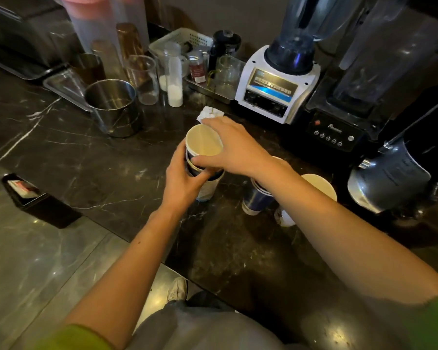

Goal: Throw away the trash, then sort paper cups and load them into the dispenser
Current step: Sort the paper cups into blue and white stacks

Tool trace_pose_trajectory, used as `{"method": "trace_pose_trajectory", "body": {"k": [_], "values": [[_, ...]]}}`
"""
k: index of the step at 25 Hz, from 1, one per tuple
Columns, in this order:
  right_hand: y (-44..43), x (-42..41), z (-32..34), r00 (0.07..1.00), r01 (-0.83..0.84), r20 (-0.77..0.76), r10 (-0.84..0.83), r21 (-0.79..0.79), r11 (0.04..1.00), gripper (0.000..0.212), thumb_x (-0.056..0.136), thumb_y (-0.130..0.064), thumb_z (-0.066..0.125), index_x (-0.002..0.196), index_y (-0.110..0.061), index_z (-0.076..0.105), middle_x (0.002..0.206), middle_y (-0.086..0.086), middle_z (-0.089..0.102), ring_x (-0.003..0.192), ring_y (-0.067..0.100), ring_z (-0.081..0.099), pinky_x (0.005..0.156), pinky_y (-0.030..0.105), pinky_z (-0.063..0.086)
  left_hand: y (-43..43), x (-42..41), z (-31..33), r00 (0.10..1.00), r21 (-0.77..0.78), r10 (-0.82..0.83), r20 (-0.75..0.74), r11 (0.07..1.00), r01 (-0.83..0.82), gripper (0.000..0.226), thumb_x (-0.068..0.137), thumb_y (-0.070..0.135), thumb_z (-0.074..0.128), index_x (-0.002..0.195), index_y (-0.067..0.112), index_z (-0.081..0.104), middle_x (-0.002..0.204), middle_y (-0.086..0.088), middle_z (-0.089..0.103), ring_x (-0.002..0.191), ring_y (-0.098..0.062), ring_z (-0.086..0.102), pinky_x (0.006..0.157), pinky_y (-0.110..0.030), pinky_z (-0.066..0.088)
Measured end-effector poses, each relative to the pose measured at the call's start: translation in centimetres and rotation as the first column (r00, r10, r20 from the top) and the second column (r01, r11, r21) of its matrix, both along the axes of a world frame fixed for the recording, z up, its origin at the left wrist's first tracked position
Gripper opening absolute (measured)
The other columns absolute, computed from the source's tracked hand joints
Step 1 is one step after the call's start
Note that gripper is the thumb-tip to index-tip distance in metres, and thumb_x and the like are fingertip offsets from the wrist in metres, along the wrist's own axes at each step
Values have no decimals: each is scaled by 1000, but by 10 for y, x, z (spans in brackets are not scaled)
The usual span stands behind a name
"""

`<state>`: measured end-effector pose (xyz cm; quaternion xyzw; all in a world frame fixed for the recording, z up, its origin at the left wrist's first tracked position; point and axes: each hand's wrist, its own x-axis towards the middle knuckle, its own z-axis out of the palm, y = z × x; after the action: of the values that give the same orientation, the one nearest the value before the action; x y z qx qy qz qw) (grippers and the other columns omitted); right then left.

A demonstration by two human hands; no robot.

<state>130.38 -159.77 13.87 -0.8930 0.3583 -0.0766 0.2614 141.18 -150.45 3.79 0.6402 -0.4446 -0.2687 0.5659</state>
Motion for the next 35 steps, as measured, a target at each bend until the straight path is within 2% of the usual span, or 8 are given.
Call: {"method": "trace_pose_trajectory", "body": {"k": [7,11,16,19,24,26,31,35], "values": [[-4,4,6,999,33,25,-31,-87,996,95,67,-53,81,147,-28,38,142,-2,52,129,21,46,98,37,43,-2,5,1,1000,24,2,-28,1000,-1,82,77,41,81,146,27,38,141,9,53,131,-7,50,110,-44,44],[-9,-6,37,951,139,284,-125,-28,990,84,67,-49,81,140,-26,45,128,-3,56,118,16,52,98,40,48,1,6,2,999,39,-5,-38,999,7,85,73,57,77,145,32,39,142,12,52,131,-6,50,109,-44,45],[-15,-80,82,833,309,492,-253,-33,951,81,75,-49,80,142,-24,42,133,-4,56,121,6,54,103,31,48,-2,3,4,999,37,-12,-53,999,14,91,68,55,77,146,28,39,144,11,50,132,-2,47,110,-40,44],[-5,-137,77,758,441,534,-374,3,897,81,75,-48,79,143,-24,41,133,-4,56,122,5,55,103,32,48,-1,4,3,1000,43,12,-29,999,-11,86,73,40,79,147,28,36,145,10,48,132,-1,44,110,-32,43],[6,-207,52,674,588,503,-541,78,805,81,74,-46,80,143,-23,44,134,-2,56,124,7,55,105,37,46,-4,4,-1,1000,36,22,9,999,-22,81,80,24,78,149,23,35,145,10,45,130,3,41,101,-10,42],[10,-220,41,685,599,457,-568,91,796,80,76,-43,80,144,-24,42,136,-3,54,124,5,53,105,35,46,-5,4,-2,999,41,18,26,999,-19,82,80,27,78,149,23,34,147,8,45,134,-2,41,101,-13,42],[11,-223,-2,801,564,248,-545,-4,826,86,72,-43,81,146,-27,39,144,-4,48,129,8,45,108,41,41,-5,3,-3,999,38,24,28,999,-25,82,81,24,78,150,20,34,148,5,45,136,-6,42,104,-19,43],[10,-212,-40,876,482,12,-483,43,875,96,73,-46,80,151,-25,30,152,-4,35,133,10,35,105,28,30,-6,5,-4,999,28,22,31,999,-23,81,81,22,79,149,21,35,147,6,46,136,-7,43,102,-15,44]]}}
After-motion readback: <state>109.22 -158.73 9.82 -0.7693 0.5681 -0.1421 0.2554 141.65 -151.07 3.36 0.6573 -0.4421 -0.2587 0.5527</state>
